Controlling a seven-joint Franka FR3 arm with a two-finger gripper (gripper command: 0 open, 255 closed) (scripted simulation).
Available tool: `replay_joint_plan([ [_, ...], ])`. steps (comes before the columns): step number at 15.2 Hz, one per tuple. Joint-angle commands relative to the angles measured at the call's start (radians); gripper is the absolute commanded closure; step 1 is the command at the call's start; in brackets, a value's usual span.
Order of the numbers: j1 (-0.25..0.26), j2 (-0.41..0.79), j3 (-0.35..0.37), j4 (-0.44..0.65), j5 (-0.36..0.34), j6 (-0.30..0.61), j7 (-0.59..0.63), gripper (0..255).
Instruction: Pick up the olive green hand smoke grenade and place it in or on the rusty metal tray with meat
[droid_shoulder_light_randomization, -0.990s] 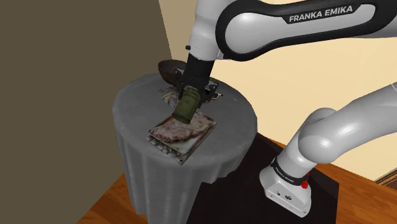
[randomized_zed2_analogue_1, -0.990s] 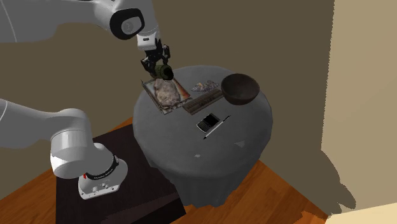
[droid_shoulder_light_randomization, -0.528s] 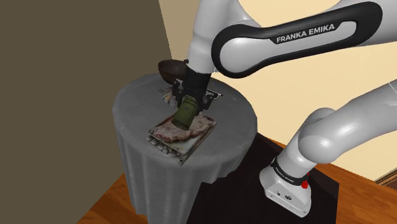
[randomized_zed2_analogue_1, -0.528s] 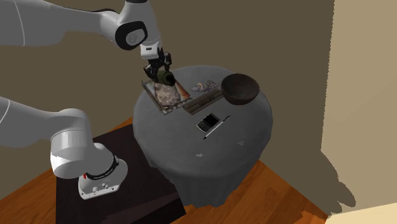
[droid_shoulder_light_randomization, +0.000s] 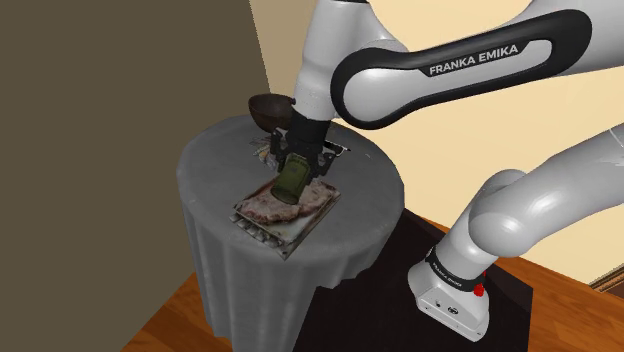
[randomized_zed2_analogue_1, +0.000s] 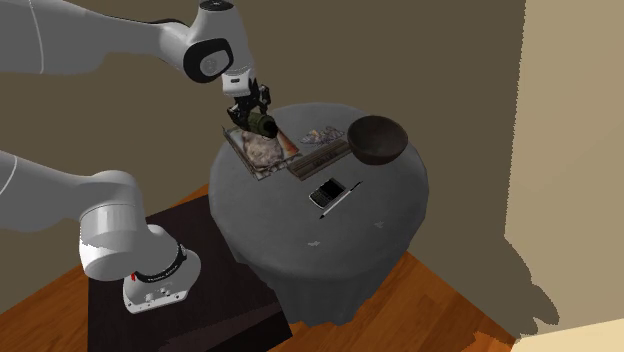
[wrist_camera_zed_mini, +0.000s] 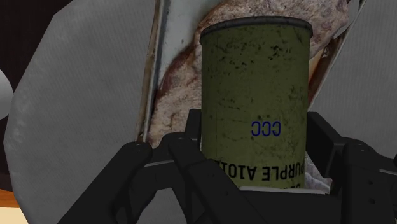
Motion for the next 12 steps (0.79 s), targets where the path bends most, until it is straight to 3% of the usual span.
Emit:
replay_joint_plan([
  [1, 0.003, 0.003, 0.003, -0.003, 0.002, -0.001, 0.000, 255],
  [2, 0.003, 0.003, 0.004, -0.004, 0.002, -0.001, 0.001, 0],
  [7, 0.003, 0.003, 0.003, -0.003, 0.002, -0.001, 0.000, 0],
  [11, 0.007, -0.055, -0.029, 0.080, 0.002, -0.141, -0.008, 0],
  [12, 0.008, -0.055, -0.029, 0.080, 0.002, -0.141, -0.008, 0],
])
